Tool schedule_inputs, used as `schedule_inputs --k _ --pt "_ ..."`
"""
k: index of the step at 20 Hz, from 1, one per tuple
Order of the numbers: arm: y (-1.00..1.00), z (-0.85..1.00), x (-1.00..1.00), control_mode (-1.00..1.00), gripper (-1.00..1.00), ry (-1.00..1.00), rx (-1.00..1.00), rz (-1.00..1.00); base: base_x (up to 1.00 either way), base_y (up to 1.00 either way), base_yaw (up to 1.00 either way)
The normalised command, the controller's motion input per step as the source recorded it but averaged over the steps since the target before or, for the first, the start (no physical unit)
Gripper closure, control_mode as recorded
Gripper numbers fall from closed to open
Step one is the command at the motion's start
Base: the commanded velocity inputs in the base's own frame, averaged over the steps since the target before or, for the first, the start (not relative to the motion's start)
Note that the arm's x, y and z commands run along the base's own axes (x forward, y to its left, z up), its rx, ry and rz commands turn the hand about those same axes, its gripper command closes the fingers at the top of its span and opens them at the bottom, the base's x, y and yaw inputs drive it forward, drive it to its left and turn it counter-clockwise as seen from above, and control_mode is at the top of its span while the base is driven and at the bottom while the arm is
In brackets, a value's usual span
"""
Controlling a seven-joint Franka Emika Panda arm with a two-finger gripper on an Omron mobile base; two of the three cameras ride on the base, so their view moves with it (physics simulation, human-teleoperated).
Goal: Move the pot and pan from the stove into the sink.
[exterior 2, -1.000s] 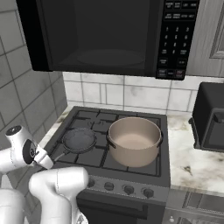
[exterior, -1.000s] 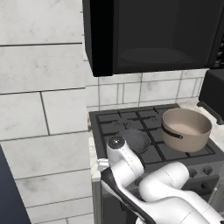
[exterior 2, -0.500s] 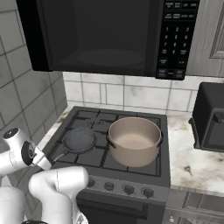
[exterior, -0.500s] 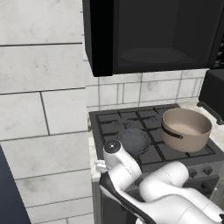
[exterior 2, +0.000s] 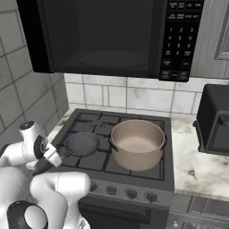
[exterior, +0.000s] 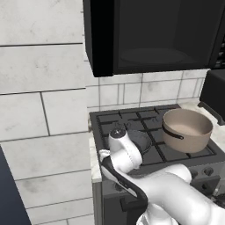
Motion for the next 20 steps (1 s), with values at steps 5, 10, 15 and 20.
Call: schedule_inputs --k 5,10,15,20 --pt "-0.35 -0.25 0.09 -1.0 1.0 0.0 0.01 0.03 0.0 0.0 0.0" --pt "-0.14 -0.08 0.0 -1.0 1.0 0.0 0.0 0.02 0.0 0.0 0.0" --pt "0.0 0.0 0.0 -1.0 1.0 0.0 0.0 0.0 0.0 0.0 0.0" --pt "0.0 0.03 0.02 -1.0 1.0 0.0 0.0 -0.02 0.0 0.0 0.0"
